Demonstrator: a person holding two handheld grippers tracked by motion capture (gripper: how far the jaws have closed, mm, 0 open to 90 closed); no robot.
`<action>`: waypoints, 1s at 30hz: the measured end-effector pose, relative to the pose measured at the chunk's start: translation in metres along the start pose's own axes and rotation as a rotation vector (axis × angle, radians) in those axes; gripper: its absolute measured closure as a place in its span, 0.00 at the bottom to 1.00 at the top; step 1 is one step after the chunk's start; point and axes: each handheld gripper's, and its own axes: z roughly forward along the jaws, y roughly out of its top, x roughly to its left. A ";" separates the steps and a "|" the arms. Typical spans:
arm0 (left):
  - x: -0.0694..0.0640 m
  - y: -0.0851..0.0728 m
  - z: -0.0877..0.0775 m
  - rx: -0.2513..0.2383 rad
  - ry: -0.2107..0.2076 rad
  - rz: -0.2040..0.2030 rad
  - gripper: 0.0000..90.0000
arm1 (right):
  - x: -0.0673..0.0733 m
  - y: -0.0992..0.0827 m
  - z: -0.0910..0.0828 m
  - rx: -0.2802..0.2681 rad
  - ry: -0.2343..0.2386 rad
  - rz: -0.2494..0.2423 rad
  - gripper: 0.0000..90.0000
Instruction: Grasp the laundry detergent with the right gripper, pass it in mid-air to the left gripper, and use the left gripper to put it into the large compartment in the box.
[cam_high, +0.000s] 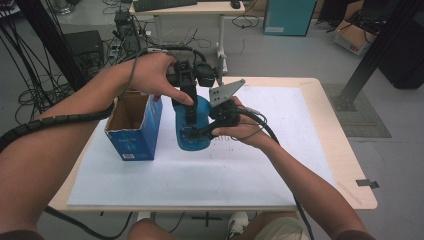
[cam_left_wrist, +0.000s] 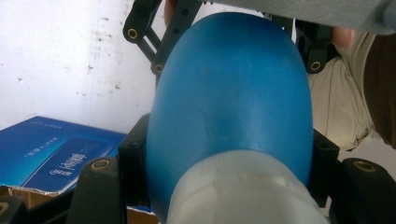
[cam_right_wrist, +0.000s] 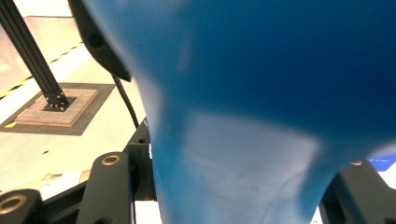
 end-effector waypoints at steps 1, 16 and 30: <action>0.000 0.000 0.000 0.003 -0.003 0.003 0.41 | 0.000 0.000 0.000 -0.002 0.002 0.003 0.47; 0.000 0.000 0.000 0.009 -0.001 -0.001 0.41 | 0.000 0.000 0.000 -0.001 -0.001 -0.002 0.47; 0.000 -0.002 0.001 0.000 0.003 -0.006 0.41 | 0.000 0.000 0.001 -0.002 -0.002 0.000 0.47</action>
